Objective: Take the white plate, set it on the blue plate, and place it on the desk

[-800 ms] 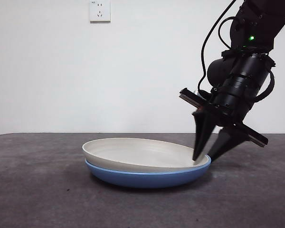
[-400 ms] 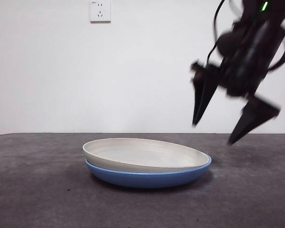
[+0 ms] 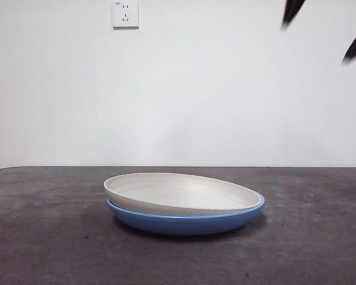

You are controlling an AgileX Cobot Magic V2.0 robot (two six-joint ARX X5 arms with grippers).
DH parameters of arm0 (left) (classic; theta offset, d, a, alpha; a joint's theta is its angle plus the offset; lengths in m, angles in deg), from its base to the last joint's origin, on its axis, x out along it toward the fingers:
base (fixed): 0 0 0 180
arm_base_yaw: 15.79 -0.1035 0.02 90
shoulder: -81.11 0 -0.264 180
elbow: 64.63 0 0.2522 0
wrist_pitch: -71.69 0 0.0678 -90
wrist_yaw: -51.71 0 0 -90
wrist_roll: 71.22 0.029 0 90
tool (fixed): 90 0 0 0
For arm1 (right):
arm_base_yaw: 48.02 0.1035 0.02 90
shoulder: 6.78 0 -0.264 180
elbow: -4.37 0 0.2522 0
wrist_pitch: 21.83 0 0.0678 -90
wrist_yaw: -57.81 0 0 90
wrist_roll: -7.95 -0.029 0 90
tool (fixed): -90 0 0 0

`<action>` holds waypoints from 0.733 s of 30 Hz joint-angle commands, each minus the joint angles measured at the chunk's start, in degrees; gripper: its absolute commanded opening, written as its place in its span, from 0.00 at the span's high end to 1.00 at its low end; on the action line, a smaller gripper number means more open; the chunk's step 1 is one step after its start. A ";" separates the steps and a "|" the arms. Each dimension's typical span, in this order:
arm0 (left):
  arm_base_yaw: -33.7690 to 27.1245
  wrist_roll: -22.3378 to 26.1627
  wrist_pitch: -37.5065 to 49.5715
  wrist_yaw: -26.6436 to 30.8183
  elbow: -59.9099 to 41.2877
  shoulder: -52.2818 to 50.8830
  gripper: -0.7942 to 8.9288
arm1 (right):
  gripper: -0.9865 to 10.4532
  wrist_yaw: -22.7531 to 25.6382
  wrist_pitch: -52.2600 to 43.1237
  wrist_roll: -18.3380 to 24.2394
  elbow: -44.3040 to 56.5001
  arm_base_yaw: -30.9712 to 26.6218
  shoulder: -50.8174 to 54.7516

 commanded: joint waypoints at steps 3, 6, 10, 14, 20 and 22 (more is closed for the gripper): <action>0.48 0.04 0.48 0.11 0.81 0.07 0.21 | 0.40 0.22 5.33 2.62 -1.22 0.28 12.39; 0.48 -0.15 0.46 0.11 0.81 0.07 0.21 | 0.40 0.26 8.61 3.56 -1.22 0.28 19.67; 0.48 -0.15 0.46 0.11 0.81 0.07 0.21 | 0.40 0.33 11.47 3.69 -1.20 0.28 28.33; 0.48 -0.15 0.46 0.11 0.81 0.07 0.21 | 0.40 3.30 13.60 3.67 -1.20 0.26 35.01; 0.48 -0.20 0.26 0.11 0.81 0.07 0.21 | 0.40 6.01 16.59 4.61 -1.20 0.28 40.59; 0.48 -0.20 0.31 0.11 0.81 0.07 0.21 | 0.40 5.68 16.59 4.79 -1.20 0.28 41.20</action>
